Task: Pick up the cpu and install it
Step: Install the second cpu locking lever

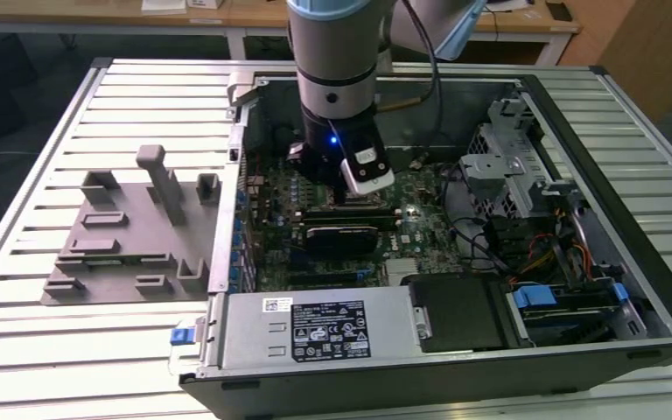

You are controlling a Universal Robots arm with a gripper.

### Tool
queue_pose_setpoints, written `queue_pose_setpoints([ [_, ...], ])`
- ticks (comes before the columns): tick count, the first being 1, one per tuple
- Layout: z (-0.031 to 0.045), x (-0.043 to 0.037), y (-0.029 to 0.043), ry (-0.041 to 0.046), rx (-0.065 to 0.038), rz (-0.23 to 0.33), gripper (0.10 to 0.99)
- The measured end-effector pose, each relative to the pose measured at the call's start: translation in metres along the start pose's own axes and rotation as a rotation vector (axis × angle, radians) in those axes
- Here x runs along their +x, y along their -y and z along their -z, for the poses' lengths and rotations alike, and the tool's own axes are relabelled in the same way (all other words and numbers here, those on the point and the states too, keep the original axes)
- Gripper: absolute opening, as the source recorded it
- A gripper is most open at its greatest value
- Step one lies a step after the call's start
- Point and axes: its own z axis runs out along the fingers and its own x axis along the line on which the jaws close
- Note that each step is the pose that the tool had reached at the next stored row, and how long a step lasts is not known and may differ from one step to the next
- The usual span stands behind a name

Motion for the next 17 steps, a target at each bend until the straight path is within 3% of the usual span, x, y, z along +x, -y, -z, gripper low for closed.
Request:
queue_pose_setpoints([
  [3, 0.0078, -0.0005, -0.0009, -0.0001, 0.0, 0.0, 0.106],
  [6, 0.0099, -0.0006, -0.0011, 0.0, -0.001, 0.0, 0.106],
  [8, 0.0097, -0.0007, -0.001, -0.0024, -0.013, -0.001, 0.106],
  [11, 0.0082, -0.0007, -0.0005, -0.0086, -0.044, -0.003, 0.106],
  [17, 0.0004, -0.0003, 0.0005, -0.0115, -0.047, -0.003, 0.106],
])
